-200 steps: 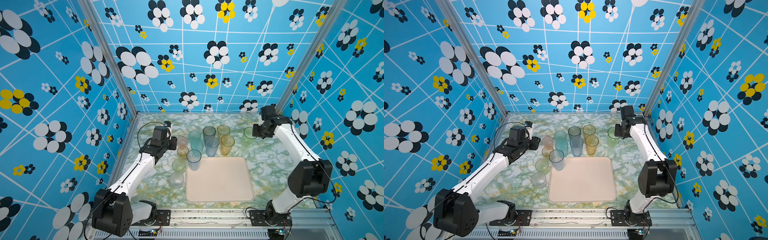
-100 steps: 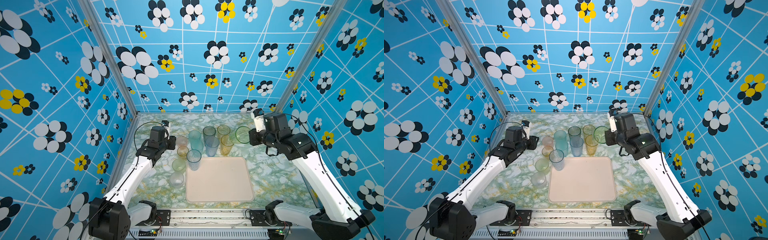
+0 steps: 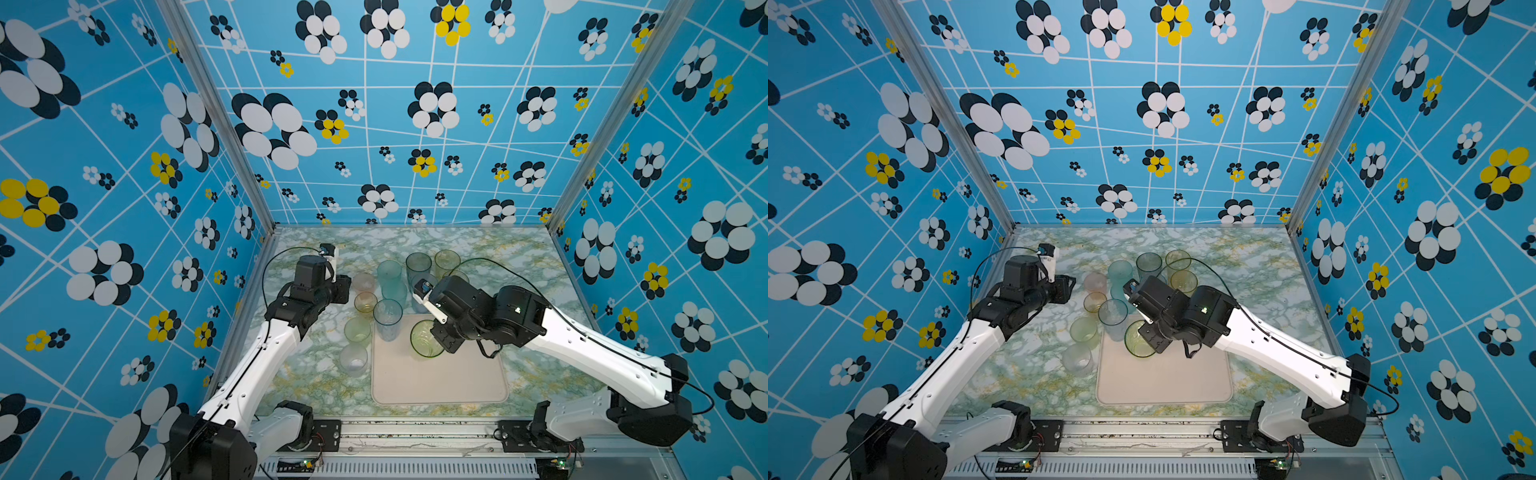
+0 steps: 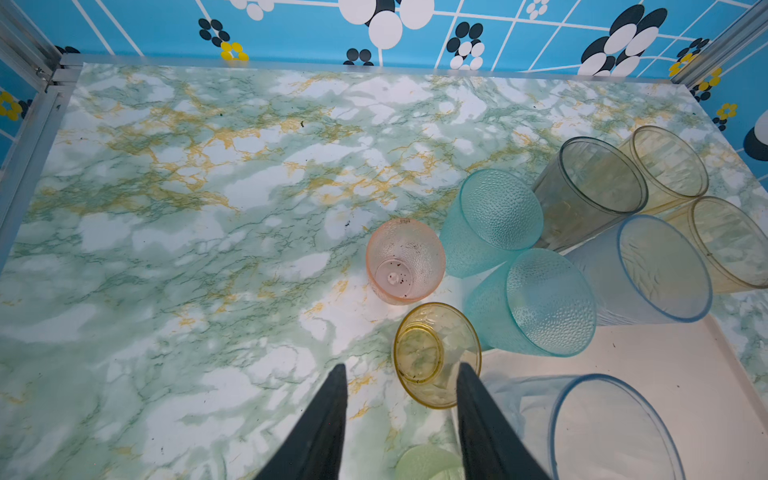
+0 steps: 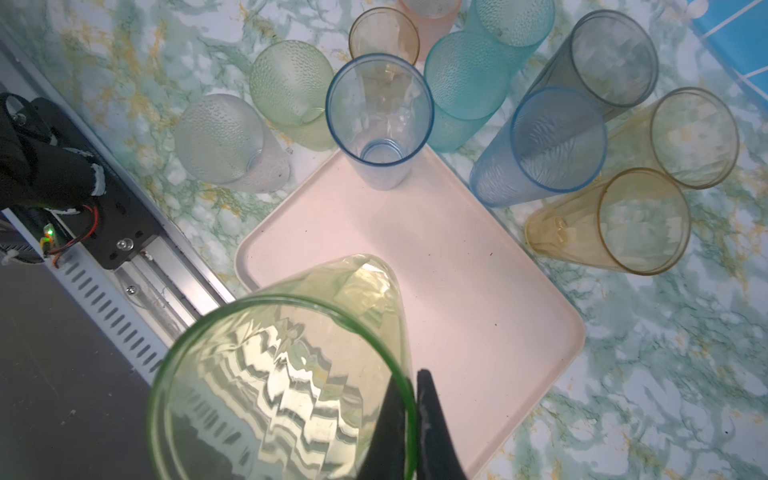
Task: Place the glasses into the tray
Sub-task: 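Carry the green cup with the right gripper over the tray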
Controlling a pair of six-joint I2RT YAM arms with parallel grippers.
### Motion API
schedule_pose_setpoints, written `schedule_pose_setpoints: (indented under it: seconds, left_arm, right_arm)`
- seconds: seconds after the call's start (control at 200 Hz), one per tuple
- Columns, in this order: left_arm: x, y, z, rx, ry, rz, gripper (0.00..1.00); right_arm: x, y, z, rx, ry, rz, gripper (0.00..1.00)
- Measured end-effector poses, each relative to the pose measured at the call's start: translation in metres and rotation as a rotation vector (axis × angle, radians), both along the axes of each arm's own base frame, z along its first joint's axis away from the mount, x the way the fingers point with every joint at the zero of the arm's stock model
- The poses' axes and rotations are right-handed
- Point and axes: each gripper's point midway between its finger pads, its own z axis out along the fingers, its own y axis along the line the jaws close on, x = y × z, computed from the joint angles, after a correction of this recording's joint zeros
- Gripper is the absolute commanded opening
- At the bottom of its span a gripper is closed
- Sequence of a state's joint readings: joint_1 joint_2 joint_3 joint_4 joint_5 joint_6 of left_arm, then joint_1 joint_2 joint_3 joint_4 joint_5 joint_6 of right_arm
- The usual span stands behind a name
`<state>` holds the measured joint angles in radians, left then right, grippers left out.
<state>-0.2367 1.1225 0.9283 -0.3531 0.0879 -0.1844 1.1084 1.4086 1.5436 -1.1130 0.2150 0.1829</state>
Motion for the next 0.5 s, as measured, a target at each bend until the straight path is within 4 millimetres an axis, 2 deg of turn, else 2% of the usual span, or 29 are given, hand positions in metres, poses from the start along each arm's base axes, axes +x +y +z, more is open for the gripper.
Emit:
schedule_pose_setpoints:
  seconds: [0.135, 0.375, 0.5]
  left_arm:
    - [-0.001, -0.002, 0.000, -0.013, 0.005, -0.007, 0.44]
    - [-0.002, -0.003, -0.001, -0.019, 0.010, -0.011, 0.44]
    - [-0.002, -0.003, -0.002, -0.018, 0.015, -0.012, 0.44]
  right_arm:
    - [-0.009, 0.021, -0.024, -0.001, 0.064, 0.014, 0.00]
    - [-0.001, 0.054, -0.069, -0.041, 0.132, 0.004, 0.00]
    - [0.004, 0.064, -0.081, -0.060, 0.140, 0.003, 0.00]
